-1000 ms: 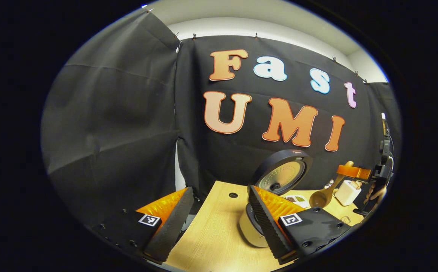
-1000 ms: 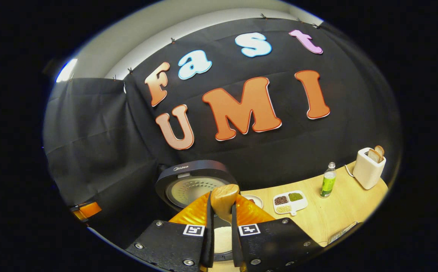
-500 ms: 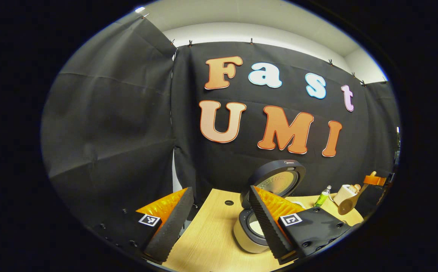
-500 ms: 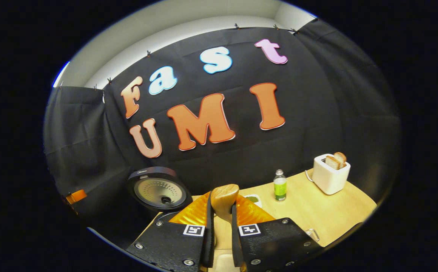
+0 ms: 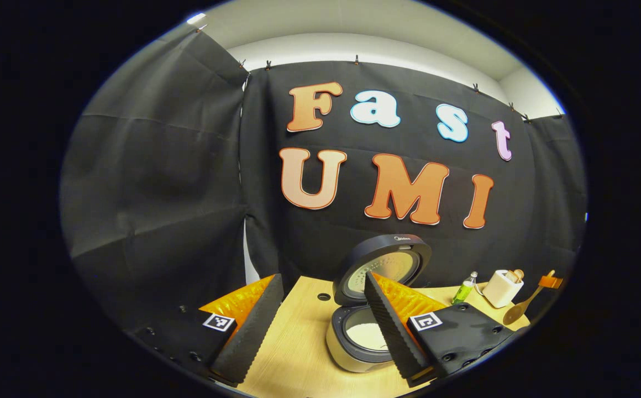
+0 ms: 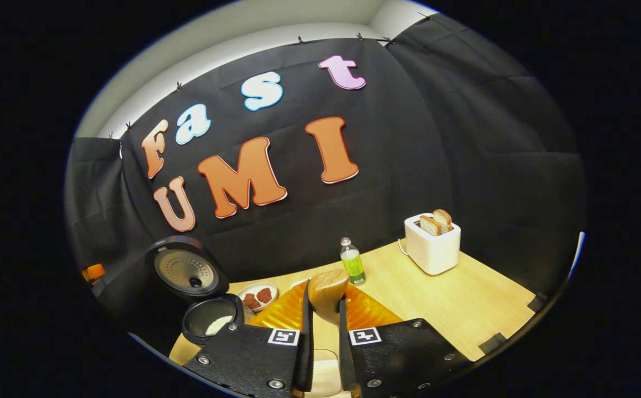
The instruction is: Close the left gripper, press the button to open the rice cooker; take a wooden spoon from the chopstick holder with the right hand, scoop a spoonful of rice and pour it into the rice cooker, then put the wooden spoon back into the chopstick holder.
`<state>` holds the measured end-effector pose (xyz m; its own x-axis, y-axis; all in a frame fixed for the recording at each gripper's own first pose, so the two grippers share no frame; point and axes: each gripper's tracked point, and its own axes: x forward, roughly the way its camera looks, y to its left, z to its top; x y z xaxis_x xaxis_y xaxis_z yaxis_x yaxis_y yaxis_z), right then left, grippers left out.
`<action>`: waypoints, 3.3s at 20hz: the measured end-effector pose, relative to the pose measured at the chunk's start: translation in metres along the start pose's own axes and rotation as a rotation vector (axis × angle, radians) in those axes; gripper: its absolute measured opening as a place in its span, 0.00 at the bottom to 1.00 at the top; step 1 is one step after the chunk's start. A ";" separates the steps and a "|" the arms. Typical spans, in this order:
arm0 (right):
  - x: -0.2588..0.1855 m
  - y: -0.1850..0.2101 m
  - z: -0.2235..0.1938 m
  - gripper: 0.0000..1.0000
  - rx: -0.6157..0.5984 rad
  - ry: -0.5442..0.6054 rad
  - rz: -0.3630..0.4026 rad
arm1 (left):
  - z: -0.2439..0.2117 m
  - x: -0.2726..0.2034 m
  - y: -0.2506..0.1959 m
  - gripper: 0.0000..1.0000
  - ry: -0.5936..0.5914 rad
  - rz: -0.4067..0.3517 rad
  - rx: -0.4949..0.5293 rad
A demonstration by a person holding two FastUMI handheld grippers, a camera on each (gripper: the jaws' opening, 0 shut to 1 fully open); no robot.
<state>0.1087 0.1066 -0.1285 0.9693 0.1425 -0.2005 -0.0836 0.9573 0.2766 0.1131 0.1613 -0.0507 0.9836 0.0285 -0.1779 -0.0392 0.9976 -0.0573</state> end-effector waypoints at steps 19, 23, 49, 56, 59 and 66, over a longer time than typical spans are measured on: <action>0.059 -0.100 -0.134 0.23 0.254 0.204 0.017 | 0.002 -0.032 -0.056 1.00 -0.019 0.062 0.007; 0.052 -0.143 -0.127 0.79 0.151 0.250 -0.115 | 0.001 -0.029 -0.074 1.00 -0.020 0.078 0.027; -0.025 -0.098 0.111 0.95 -0.206 0.010 -0.149 | 0.131 0.186 -0.202 0.99 0.008 -0.049 0.128; -0.026 -0.102 0.106 0.95 -0.182 0.019 -0.174 | 0.054 0.247 -0.177 1.00 0.204 0.001 0.122; -0.027 -0.100 0.106 0.95 -0.174 0.016 -0.179 | 0.016 0.254 -0.157 1.00 0.271 0.030 0.131; -0.037 -0.096 0.108 0.95 -0.149 0.009 -0.172 | -0.007 0.244 -0.145 1.00 0.287 0.054 0.089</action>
<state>0.1055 -0.0176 -0.0463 0.9701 -0.0244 -0.2414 0.0488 0.9942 0.0954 0.3573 0.0233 -0.0932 0.8901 0.0747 -0.4496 -0.0617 0.9971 0.0434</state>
